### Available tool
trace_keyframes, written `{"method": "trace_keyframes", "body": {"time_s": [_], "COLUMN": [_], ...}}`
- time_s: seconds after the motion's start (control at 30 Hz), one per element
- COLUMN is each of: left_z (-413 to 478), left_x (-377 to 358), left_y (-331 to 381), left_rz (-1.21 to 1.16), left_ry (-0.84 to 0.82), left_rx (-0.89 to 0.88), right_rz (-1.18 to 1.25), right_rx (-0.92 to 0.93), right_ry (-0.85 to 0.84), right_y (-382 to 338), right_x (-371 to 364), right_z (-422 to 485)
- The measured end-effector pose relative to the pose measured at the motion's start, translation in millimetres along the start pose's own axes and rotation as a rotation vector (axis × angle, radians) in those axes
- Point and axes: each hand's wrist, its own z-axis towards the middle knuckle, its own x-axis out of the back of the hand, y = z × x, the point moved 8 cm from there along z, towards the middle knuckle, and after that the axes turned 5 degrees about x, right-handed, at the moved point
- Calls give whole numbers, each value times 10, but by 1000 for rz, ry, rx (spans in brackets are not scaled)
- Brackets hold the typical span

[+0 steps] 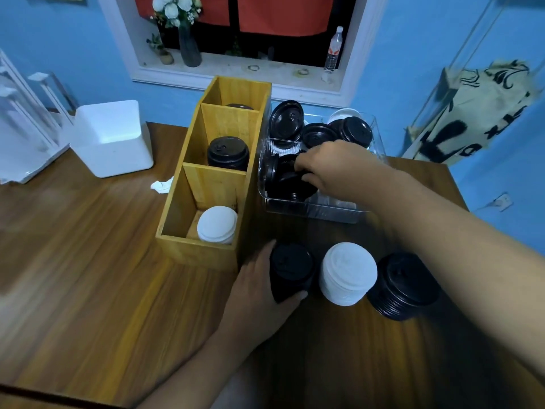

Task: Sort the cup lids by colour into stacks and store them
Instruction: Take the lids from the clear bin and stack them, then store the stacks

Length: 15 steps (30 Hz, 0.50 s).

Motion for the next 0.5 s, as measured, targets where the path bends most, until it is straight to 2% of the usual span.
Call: {"method": "trace_keyframes", "body": {"time_s": [0.23,0.33,0.5], "left_z": [13,13,17], "left_x": [11,12,24], "left_y": [8,16,53], "left_rz": [-4,4,33], "left_ry": [18,26,42], "left_rx": [7,5,-5], "right_rz": [159,107,29], "right_rx": [-334,-426,-682], "right_ry": [455,519,501], "right_y": [314,469,833], "right_x": [270,62,-472], "right_z": [-1091,-1658,-2325]}}
